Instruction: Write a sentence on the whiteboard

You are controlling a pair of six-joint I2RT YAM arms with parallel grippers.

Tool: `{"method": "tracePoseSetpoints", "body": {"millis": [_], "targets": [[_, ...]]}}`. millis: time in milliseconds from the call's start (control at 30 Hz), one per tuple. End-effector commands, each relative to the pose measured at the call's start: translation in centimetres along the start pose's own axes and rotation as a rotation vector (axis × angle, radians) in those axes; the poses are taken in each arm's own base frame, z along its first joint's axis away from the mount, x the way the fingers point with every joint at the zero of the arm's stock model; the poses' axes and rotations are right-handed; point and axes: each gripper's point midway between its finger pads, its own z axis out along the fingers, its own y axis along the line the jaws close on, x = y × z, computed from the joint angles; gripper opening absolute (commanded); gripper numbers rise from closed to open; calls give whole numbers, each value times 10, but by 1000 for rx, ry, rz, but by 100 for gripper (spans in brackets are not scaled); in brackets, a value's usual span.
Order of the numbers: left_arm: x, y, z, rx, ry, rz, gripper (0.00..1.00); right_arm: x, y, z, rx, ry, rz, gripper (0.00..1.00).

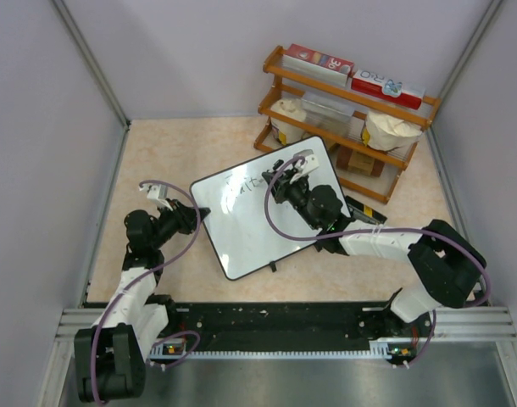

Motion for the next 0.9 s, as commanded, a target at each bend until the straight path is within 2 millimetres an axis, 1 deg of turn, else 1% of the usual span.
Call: {"method": "tracePoseSetpoints", "body": {"millis": [0,267,400,500,633,700,767,800,867], "targets": [[-3,13,-1,-45,-29,117,0,3,-11,-5,35,22,-14,0],[-3,12,-1,-42,-29,118,0,-6,-21,-5,83,6,-21,0],[-4,12,-1,-41,-30,119,0,-12,-20,-1,75,-5,-19,0],[-2,12,-1,-41,-26,117,0,-25,-13,2,46,-34,-20,0],[-3,12,0,-40,-28,119,0,-50,-4,1,8,-93,-6,0],[-2,12,0,-40,-25,117,0,-61,-4,3,15,-123,-4,0],[-2,12,-1,-38,-26,118,0,-62,-8,8,32,-118,-18,0],[-3,12,-1,-37,-27,121,0,-69,-9,13,38,-130,-19,0],[-3,12,-1,-40,-28,121,0,-71,-12,17,42,-128,-25,0]]}}
